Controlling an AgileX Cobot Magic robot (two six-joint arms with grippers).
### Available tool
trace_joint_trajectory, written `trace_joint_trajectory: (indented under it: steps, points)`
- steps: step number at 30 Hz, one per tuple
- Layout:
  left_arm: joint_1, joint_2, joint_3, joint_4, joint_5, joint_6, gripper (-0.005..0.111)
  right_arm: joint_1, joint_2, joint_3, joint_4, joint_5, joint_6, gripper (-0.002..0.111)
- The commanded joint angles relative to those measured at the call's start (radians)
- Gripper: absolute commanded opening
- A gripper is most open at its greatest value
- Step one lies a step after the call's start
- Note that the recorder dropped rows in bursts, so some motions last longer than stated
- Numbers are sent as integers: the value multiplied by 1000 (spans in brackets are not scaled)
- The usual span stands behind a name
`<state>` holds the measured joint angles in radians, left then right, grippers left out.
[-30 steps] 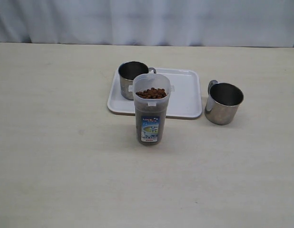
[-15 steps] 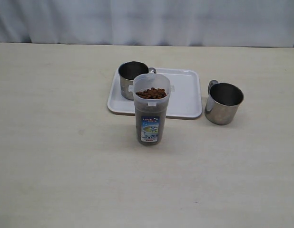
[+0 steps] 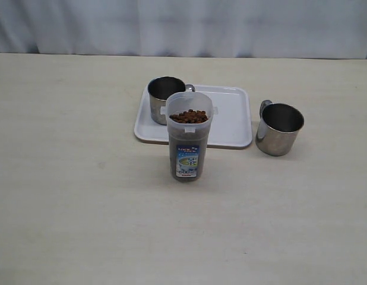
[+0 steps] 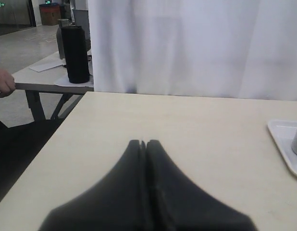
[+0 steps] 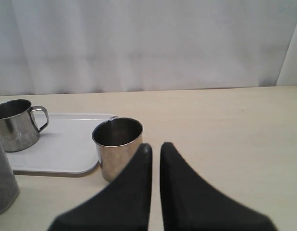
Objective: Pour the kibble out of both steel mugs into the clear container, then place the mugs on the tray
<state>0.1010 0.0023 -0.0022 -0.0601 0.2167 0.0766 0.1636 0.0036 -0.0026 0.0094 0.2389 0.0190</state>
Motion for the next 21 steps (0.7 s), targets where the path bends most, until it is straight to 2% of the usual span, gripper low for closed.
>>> trace_joint_trajectory:
  steps: [1,14,16,19,21]
  points:
    - [-9,-2,2,-28,-11,28,0,2,-4,3,1,-2,-8,5]
    - [-11,-2,2,-28,-13,28,0,2,-4,3,1,-2,-8,5]
    - [-31,-2,2,-28,-13,28,0,2,-4,3,1,-2,-8,5]
    - [-116,-2,2,-28,-13,28,0,2,-4,3,1,-2,-8,5]
    - [-121,-2,2,-28,-13,28,0,2,-4,3,1,-2,-8,5]
